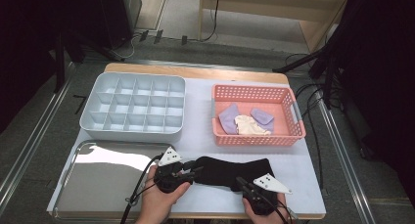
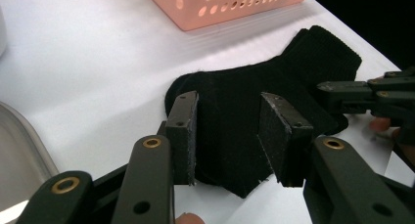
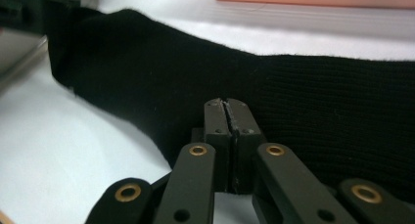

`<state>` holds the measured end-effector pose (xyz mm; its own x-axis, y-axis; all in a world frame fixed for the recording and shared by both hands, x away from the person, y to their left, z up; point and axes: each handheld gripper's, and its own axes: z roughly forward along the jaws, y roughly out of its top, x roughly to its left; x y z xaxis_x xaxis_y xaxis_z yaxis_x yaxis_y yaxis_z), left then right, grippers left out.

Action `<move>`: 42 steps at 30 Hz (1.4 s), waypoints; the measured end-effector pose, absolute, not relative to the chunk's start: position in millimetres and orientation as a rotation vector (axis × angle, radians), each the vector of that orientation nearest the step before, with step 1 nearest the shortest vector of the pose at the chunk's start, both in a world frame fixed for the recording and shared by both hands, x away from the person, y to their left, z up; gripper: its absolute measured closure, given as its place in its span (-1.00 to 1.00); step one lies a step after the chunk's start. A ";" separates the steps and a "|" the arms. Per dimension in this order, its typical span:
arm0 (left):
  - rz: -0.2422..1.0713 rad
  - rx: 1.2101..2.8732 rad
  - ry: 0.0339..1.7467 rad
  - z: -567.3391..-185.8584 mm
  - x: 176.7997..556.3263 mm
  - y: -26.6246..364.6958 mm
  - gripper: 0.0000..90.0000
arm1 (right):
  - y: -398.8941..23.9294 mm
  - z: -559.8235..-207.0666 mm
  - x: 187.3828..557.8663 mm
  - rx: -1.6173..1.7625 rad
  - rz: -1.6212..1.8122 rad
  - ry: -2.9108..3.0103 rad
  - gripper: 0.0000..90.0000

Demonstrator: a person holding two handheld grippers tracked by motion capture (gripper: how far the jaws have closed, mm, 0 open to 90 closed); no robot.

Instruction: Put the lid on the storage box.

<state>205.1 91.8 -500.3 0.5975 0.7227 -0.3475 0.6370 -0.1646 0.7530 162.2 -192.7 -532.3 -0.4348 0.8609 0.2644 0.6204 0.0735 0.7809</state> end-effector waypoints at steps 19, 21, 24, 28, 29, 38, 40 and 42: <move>0.131 1.900 1.150 -507.1 211.8 101.2 0.63 | -207.5 -521.8 165.5 1.508 1.331 2.057 0.82; 0.132 1.892 1.161 -507.2 212.7 103.8 0.62 | -225.1 -516.2 164.6 1.544 1.345 1.976 0.81; 0.142 1.890 1.177 -507.3 214.0 106.8 0.49 | -258.0 -514.5 164.8 1.628 1.337 1.831 0.83; 0.135 1.898 1.188 -508.9 214.3 106.7 0.46 | -290.3 -521.8 165.8 1.712 1.240 1.728 0.87; 0.136 1.904 1.183 -509.3 214.4 106.2 0.49 | -295.5 -524.7 166.9 1.736 1.233 1.713 0.88; 0.121 1.918 1.162 -510.1 213.8 103.6 0.83 | -287.1 -526.2 168.0 1.728 1.342 1.789 0.72; 0.124 1.913 1.157 -509.1 213.6 104.9 0.86 | -284.0 -527.7 169.0 1.723 1.337 1.807 0.67; 0.130 1.902 1.157 -507.9 213.1 106.1 0.87 | -281.4 -526.0 168.4 1.715 1.350 1.798 0.63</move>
